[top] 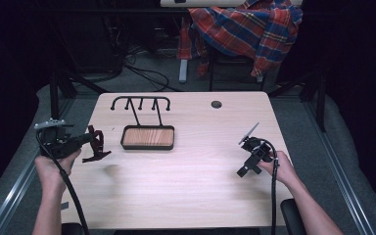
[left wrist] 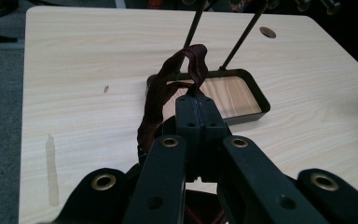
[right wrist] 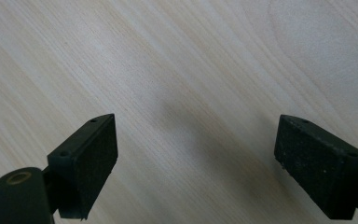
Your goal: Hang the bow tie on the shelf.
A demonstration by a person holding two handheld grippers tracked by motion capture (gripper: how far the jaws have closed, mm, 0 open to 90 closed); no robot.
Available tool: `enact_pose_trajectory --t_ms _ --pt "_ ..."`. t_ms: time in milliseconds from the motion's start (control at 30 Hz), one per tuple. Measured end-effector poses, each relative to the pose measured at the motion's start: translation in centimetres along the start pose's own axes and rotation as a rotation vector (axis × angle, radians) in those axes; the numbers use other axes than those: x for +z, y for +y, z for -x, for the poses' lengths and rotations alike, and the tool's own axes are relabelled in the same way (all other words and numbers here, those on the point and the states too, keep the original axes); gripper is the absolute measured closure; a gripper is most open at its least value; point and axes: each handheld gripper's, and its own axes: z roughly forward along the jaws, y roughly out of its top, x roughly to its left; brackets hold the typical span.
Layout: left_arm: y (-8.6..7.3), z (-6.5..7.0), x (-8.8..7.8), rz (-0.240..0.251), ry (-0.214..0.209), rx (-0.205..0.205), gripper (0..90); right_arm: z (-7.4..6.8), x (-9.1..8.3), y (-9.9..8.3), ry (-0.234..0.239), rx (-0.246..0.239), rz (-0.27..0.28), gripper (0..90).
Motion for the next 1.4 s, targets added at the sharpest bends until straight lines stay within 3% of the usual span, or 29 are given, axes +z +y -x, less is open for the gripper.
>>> enact_pose_trajectory --t_ms 67,100,267,567,867,1067,1100,1400 --pt "0.5 0.0 0.0 0.005 -0.001 0.002 89.9 0.2 -0.2 0.1 -0.002 -0.025 -0.027 12.9" --pt "0.7 0.0 0.0 0.015 0.0 0.0 89.9 0.0 0.0 0.0 0.003 -0.002 -0.003 12.9" --pt "1.8 0.0 0.5 0.033 0.001 -0.003 89.9 0.0 0.1 0.0 0.005 0.006 0.002 12.9" --pt "3.0 -0.5 1.7 0.034 0.02 -0.019 89.9 0.2 0.1 0.1 0.004 -0.009 -0.013 12.8" --pt "4.6 -0.2 2.6 0.055 0.076 -0.022 89.9 0.2 0.1 0.1 0.005 -0.005 -0.012 12.8" --pt "5.1 0.1 3.2 0.046 0.095 -0.018 89.9 0.1 0.1 0.2 0.01 -0.009 -0.014 12.8" --pt "5.2 0.1 3.2 0.04 0.098 -0.013 89.9 0.0 0.3 0.0 0.016 0.017 0.021 12.8" --pt "6.0 0.8 4.4 0.052 0.121 -0.016 89.9 -0.1 0.4 0.0 0.016 0.02 0.021 12.8"
